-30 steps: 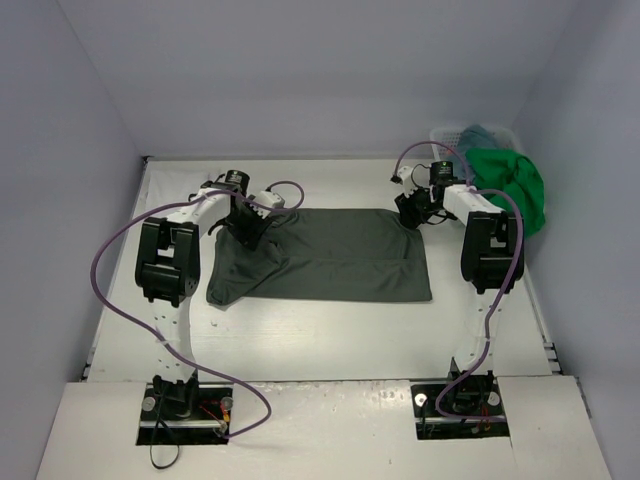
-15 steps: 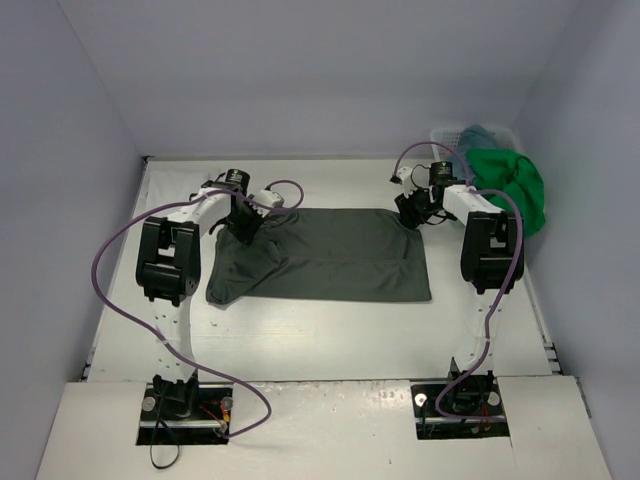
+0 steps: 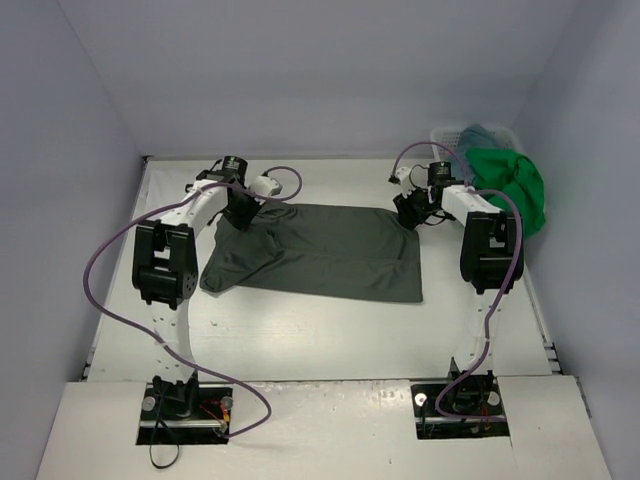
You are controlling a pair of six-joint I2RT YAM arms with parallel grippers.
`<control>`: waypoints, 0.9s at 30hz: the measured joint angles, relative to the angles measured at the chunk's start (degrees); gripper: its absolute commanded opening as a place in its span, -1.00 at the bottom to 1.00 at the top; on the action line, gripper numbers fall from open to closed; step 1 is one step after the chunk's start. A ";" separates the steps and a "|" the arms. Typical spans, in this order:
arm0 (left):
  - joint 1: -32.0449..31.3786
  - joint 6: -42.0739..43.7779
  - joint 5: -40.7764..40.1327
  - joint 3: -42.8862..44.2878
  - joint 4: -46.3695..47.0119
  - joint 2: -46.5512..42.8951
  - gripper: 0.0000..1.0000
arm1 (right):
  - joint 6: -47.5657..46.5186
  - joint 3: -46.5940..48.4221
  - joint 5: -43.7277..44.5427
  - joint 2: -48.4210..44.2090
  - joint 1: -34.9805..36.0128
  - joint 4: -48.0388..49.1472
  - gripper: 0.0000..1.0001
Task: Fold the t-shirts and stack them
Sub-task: Fold the tshirt
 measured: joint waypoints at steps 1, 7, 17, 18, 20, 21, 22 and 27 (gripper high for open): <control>0.00 0.00 0.02 0.20 -0.26 -0.13 -1.00 | 0.02 -0.09 0.00 -0.02 0.00 0.11 -0.38; 0.00 -0.02 0.02 2.54 -2.69 -0.20 -0.91 | 0.00 -0.24 0.00 -0.13 0.00 0.26 -0.38; -0.02 0.00 0.04 4.00 -5.97 1.25 -0.20 | 0.00 -0.28 -0.04 -0.13 0.00 0.33 -0.38; -0.02 0.00 0.07 4.00 -6.16 1.64 -0.20 | 0.00 -0.28 -0.04 -0.13 0.00 0.35 -0.37; -0.02 0.00 0.04 4.00 -6.36 2.32 -0.20 | 0.00 -0.28 -0.07 -0.13 0.00 0.35 -0.38; -0.02 0.00 0.07 4.00 -6.38 2.58 -0.20 | 0.00 -0.28 -0.09 -0.13 0.00 0.35 -0.38; -0.02 0.00 0.07 4.00 -6.38 2.71 -0.20 | 0.00 -0.28 -0.09 -0.13 0.00 0.35 -0.38; -0.02 -0.07 0.04 4.00 -5.25 2.84 -0.20 | 0.00 -0.28 -0.20 -0.13 0.07 0.35 -0.39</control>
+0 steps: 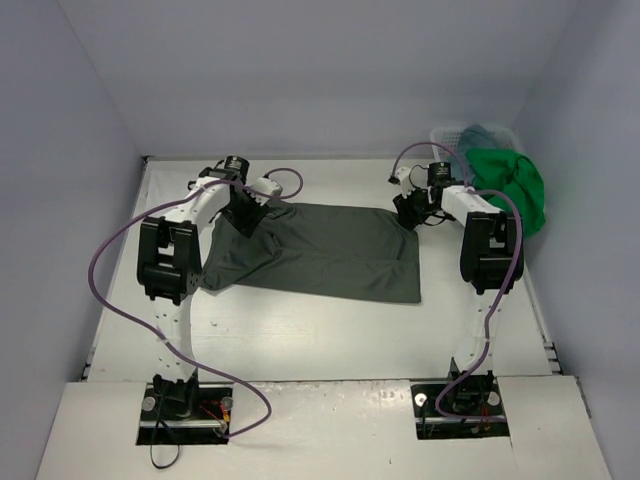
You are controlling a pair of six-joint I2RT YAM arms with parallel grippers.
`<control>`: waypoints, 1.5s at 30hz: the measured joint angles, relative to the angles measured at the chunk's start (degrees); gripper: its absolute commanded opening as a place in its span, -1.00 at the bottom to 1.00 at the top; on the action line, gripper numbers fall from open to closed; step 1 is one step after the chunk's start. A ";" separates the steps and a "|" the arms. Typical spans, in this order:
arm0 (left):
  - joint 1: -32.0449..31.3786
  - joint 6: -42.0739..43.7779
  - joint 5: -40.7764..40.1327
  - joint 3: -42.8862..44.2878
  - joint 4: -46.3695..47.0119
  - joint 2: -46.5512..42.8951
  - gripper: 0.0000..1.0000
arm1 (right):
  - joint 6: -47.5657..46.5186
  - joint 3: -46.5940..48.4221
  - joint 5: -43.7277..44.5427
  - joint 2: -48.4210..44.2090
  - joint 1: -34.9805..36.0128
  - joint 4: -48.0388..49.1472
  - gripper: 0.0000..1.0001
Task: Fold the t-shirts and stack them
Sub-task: Fold the tshirt
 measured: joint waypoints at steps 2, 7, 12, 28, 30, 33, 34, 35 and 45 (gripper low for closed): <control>0.00 -0.17 -0.02 -0.09 1.36 0.00 -0.20 | 0.00 0.00 -0.02 0.00 0.11 0.00 -0.39; 0.00 -0.66 0.15 -0.11 3.63 0.00 -0.20 | -0.02 0.00 -0.04 0.00 0.37 0.00 -0.40; 0.00 -1.25 0.48 -0.09 4.83 0.63 -0.21 | 0.00 0.00 -0.11 0.00 0.37 -0.02 -0.42; 0.02 -2.29 1.09 -0.09 7.54 4.28 -0.41 | -0.04 -0.63 -0.20 -0.33 0.52 0.46 -0.49; 0.00 -2.56 0.90 -0.09 8.26 4.28 -0.54 | -0.04 -0.63 -0.24 -0.35 0.55 0.37 -0.53; 0.00 -2.93 0.57 -0.09 9.11 4.28 -0.62 | -0.04 -0.63 -0.35 -0.35 0.59 0.31 -0.55; 0.00 -2.95 0.50 -0.09 9.29 4.28 -0.66 | -0.02 -0.63 -0.37 -0.35 0.59 0.31 -0.55; 0.00 -2.99 0.42 -0.09 9.44 4.28 -0.69 | -0.04 -0.66 -0.42 -0.35 0.59 0.31 -0.55; 0.00 -2.95 -0.13 -0.09 9.66 4.28 -1.00 | -0.07 -0.76 -0.61 -0.39 0.59 0.31 -0.57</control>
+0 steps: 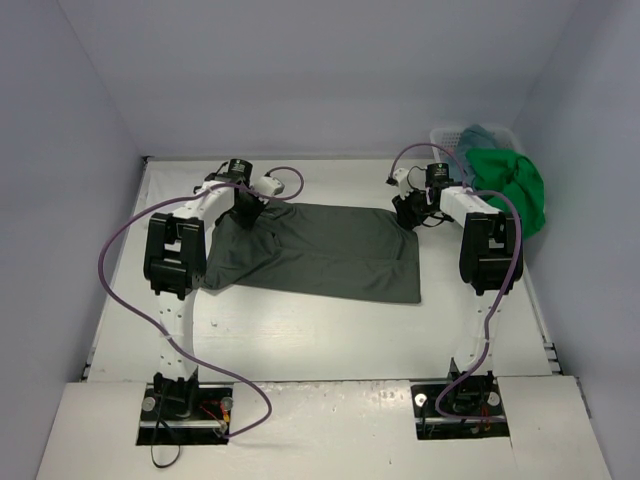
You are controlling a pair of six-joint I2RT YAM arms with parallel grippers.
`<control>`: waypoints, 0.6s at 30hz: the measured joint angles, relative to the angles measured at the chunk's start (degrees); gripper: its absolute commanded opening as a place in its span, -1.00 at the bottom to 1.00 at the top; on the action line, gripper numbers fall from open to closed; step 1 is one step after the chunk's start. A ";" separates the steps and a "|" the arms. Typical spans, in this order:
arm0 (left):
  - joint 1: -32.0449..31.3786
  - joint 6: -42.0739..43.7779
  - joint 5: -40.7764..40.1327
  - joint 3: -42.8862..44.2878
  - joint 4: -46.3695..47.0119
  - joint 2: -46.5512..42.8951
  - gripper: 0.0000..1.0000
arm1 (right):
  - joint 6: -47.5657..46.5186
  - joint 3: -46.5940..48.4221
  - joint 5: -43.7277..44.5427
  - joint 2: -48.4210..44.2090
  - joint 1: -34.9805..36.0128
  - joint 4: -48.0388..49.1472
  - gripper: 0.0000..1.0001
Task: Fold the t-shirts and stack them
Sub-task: Fold the tshirt
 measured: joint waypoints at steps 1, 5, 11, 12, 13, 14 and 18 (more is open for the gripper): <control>0.00 0.00 -0.13 0.00 0.00 0.00 -1.00 | 0.02 0.00 0.00 0.00 0.00 0.00 -0.57; 0.00 0.00 -0.52 0.00 0.15 -0.13 -1.00 | 0.02 0.00 -0.02 0.00 0.00 0.00 -0.57; 0.00 0.00 -1.92 0.00 1.16 -2.23 -1.00 | 0.02 0.00 -0.02 0.00 0.00 0.00 -0.58; 0.00 0.00 -2.21 0.00 1.49 -2.75 -1.00 | 0.02 0.00 -0.02 0.00 0.00 0.00 -0.58; 0.00 -0.02 -2.45 0.00 1.86 -3.28 -1.00 | 0.02 -0.02 -0.02 0.00 0.00 0.00 -0.57; 0.00 -0.02 -2.64 0.00 2.25 -3.76 -1.00 | 0.02 -0.02 -0.02 0.00 0.00 0.00 -0.57; 0.00 -0.04 -3.15 0.00 3.45 -5.18 -1.00 | 0.02 -0.02 -0.02 0.00 0.00 0.00 -0.58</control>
